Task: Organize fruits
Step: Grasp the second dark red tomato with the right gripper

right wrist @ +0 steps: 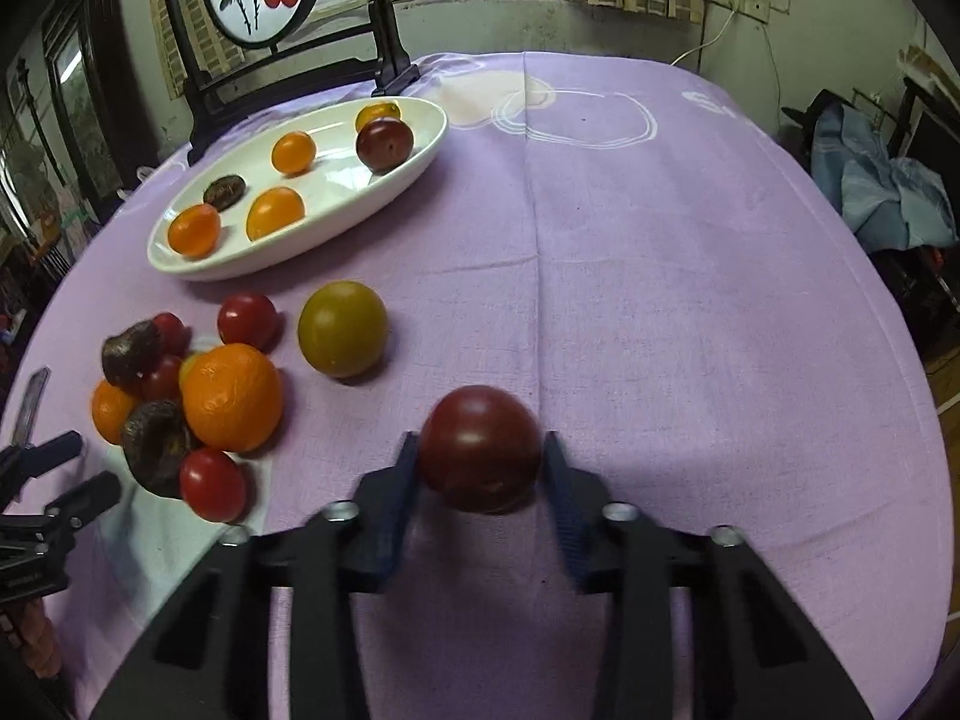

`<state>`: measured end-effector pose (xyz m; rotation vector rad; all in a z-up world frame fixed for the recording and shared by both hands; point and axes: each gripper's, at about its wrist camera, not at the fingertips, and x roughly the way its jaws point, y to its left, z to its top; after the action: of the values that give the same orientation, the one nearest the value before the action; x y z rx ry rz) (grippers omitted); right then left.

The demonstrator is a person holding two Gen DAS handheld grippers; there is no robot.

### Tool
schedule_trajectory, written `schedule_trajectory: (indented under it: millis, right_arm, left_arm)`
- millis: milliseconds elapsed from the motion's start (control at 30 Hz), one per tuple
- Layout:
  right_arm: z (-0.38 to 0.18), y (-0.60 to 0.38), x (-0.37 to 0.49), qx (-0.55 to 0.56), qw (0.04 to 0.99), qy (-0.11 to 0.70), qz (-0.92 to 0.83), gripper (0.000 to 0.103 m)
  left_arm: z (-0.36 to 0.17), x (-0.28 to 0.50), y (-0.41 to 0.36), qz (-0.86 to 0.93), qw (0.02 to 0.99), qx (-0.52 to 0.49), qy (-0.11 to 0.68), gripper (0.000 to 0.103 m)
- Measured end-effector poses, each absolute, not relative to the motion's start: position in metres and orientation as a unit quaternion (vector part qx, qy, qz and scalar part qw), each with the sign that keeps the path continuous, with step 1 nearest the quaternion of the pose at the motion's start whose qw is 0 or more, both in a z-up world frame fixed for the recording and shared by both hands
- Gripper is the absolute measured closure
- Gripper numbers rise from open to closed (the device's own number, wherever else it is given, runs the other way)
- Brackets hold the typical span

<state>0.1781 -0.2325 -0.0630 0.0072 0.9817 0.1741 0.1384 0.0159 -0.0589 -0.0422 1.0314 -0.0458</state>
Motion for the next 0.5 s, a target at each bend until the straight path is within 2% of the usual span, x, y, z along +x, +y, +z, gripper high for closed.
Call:
schedule_trajectory:
  millis: [333, 500]
  right_arm:
    - [-0.059, -0.229, 0.146, 0.025, 0.876, 0.465, 0.125, 0.064]
    - [-0.057, -0.22, 0.131, 0.023, 0.873, 0.465, 0.148, 0.064]
  left_arm:
    - [-0.064, 0.159, 0.012, -0.014, 0.867, -0.003, 0.498, 0.021]
    - [-0.065, 0.171, 0.01, -0.023, 0.868, -0.001, 0.496, 0.026]
